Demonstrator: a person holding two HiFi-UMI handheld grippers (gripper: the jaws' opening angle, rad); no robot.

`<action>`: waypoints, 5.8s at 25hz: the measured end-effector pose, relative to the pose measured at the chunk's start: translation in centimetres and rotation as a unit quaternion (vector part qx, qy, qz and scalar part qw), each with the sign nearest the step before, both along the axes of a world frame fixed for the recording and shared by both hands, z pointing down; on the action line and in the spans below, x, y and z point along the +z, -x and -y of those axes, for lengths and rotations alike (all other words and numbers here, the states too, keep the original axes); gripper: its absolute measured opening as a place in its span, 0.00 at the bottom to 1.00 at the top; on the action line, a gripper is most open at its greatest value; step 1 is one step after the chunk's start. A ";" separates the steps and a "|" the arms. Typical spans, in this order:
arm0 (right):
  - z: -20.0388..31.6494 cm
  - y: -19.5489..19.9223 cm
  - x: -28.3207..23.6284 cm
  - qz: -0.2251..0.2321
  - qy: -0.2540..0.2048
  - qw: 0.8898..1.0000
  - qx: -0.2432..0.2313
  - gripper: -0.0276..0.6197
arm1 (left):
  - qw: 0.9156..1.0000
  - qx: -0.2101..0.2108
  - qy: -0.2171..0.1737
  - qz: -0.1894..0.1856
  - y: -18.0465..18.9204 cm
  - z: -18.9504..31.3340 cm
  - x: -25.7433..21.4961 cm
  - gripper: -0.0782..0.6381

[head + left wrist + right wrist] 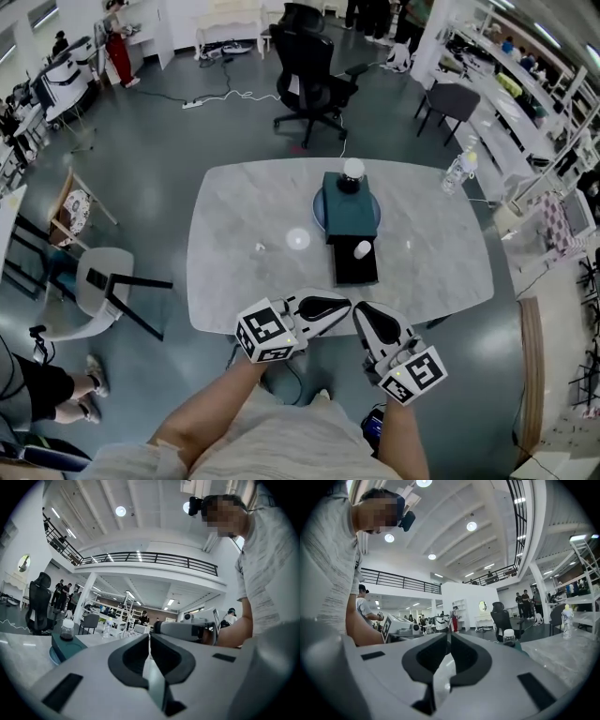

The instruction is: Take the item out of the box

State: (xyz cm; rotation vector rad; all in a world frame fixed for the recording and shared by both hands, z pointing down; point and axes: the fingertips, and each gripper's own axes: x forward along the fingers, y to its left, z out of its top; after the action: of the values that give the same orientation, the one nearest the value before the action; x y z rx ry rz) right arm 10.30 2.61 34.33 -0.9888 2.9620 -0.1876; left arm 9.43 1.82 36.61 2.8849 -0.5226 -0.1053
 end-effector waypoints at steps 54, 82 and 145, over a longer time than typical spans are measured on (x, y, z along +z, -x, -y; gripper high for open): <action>3.5 6.0 0.0 -0.057 0.019 0.992 0.112 0.08 | 0.989 0.143 -0.006 -0.026 7.2 4.0 0.3 0.14; 15.9 -1.7 6.2 -0.099 0.067 0.993 0.015 0.08 | 0.999 0.039 0.028 0.010 1.5 15.6 4.1 0.14; 24.0 -5.3 25.6 -0.392 0.202 0.896 -0.054 0.40 | 0.996 -0.017 0.087 0.032 -0.2 20.4 9.1 0.14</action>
State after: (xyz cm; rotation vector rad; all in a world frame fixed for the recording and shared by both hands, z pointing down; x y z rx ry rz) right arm 15.56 -21.39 59.91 -1.1495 3.8295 -0.5451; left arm 9.63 -18.59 45.70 2.7182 -0.5640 0.0260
